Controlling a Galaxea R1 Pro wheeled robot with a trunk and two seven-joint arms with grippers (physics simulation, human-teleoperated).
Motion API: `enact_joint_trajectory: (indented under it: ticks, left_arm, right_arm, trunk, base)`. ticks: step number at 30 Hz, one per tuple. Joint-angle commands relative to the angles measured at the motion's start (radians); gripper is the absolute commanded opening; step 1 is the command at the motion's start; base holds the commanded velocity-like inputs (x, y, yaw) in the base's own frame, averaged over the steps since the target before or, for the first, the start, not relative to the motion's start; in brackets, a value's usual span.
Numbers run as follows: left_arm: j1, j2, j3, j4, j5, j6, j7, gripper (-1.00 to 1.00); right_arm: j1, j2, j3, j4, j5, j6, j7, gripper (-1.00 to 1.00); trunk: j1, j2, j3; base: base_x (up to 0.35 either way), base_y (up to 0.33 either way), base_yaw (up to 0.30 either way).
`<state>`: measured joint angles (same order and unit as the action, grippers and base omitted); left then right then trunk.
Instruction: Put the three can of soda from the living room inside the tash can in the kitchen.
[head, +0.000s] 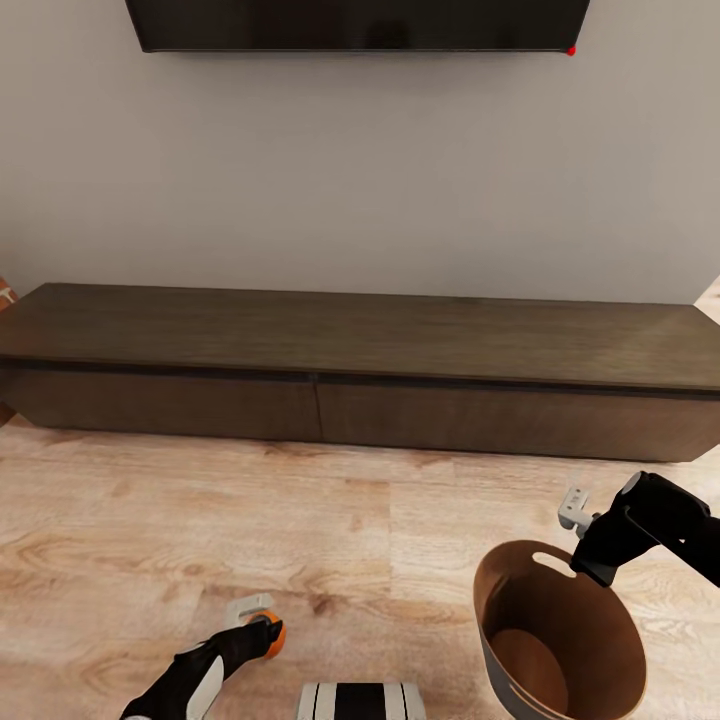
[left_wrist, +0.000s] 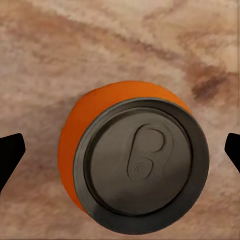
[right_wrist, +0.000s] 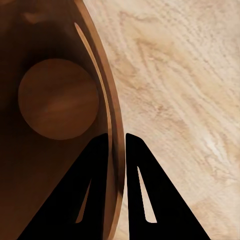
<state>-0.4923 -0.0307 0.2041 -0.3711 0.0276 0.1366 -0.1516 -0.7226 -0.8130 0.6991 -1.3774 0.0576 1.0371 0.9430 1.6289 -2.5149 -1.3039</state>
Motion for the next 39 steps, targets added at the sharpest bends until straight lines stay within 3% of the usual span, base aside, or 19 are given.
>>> enact_joint_trajectory:
  ticks: [1,6,19,20,39]
  left_arm:
    - [-0.001,0.000,0.000,0.000,0.000,0.000,0.000,1.00]
    - [-0.003,0.000,0.000,0.000,0.000,-0.001,0.000,1.00]
    - [-0.007,0.000,0.000,0.000,0.000,-0.031,0.001,1.00]
    - [-0.007,0.000,0.000,0.000,0.000,-0.034,0.001,-1.00]
    - [-0.006,0.000,0.000,0.011,-0.002,-0.068,0.003,-1.00]
  right_arm:
    - [0.000,0.000,0.001,0.000,-0.018,0.010,0.005,-1.00]
    - [0.000,0.000,0.001,0.000,-0.018,0.010,0.005,-1.00]
    - [-0.001,-0.001,0.000,0.000,-0.017,0.010,0.005,-1.00]
    - [-0.001,-0.001,0.000,0.000,-0.017,0.010,0.005,-1.00]
    - [-0.001,-0.001,0.000,0.000,-0.017,0.010,0.005,-1.00]
  trunk:
    - [0.000,0.000,0.000]
    - [0.001,-0.001,-0.012]
    - [0.001,-0.001,-0.012]
    - [0.001,-0.001,-0.012]
    - [0.001,-0.001,-0.012]
  base:
    - [0.000,0.000,0.000]
    - [0.000,0.000,0.000]
    - [0.000,0.000,0.000]
    - [0.000,0.000,0.000]
    - [0.000,0.000,0.000]
